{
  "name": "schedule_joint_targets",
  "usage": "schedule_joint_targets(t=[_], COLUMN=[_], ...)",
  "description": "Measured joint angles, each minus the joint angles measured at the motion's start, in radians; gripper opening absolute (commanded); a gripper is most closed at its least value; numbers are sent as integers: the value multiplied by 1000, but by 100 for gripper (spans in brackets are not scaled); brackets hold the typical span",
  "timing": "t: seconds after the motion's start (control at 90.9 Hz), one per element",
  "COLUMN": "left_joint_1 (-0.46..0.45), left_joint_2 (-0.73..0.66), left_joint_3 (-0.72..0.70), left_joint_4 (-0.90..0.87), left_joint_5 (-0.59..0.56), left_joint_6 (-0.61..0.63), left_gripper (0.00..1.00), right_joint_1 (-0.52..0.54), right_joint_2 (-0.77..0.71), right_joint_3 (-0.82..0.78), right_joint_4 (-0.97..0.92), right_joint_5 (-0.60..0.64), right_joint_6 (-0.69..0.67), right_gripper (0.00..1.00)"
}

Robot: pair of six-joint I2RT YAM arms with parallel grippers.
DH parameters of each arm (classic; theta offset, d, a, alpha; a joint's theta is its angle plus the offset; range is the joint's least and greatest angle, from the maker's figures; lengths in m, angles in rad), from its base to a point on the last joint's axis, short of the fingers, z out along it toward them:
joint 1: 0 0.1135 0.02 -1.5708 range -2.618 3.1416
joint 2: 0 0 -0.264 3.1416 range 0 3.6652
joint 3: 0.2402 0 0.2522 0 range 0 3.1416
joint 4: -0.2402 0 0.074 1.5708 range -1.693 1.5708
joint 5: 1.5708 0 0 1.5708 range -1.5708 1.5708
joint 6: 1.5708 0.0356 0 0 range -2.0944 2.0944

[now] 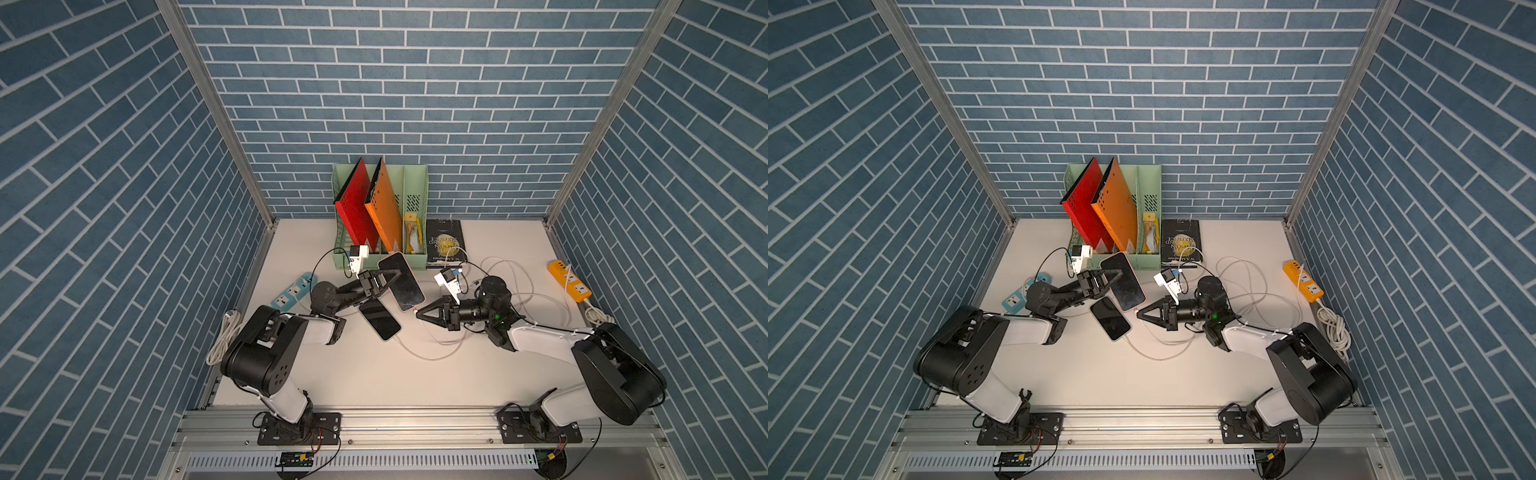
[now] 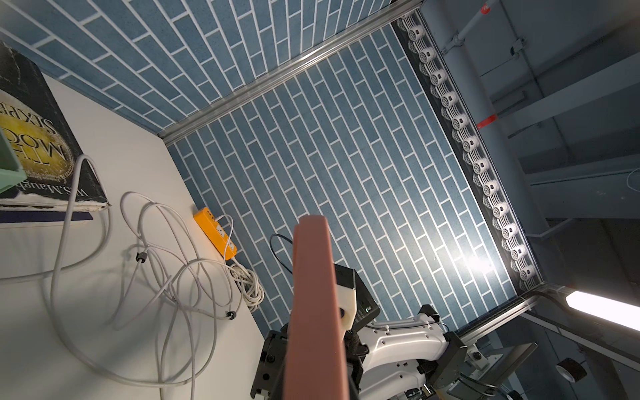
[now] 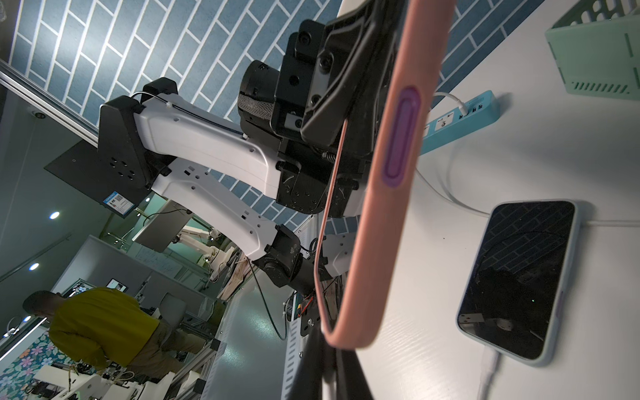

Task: Plug the charging cable into the phone
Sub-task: Insert the charging cable into the phone.

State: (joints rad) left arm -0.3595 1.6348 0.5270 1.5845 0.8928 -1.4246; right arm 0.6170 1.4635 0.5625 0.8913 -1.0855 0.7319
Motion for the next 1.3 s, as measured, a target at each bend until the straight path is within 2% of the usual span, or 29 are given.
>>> schedule_joint_targets(t=[0.726,1.298], left_joint_1=[2,6], left_joint_2=[0,0], left_joint_3=[-11,-35], left_joint_4=[5,29], left_joint_5=[10,-6], left_joint_6=[22,28], left_gripper=[0,0], right_joint_1=[-3,-5], right_joint_2=[-5,10], right_joint_3=[5,3], right_joint_4=[-38,11], right_joint_5=[0,-12], right_joint_6=[-3,58], right_gripper=[0,0])
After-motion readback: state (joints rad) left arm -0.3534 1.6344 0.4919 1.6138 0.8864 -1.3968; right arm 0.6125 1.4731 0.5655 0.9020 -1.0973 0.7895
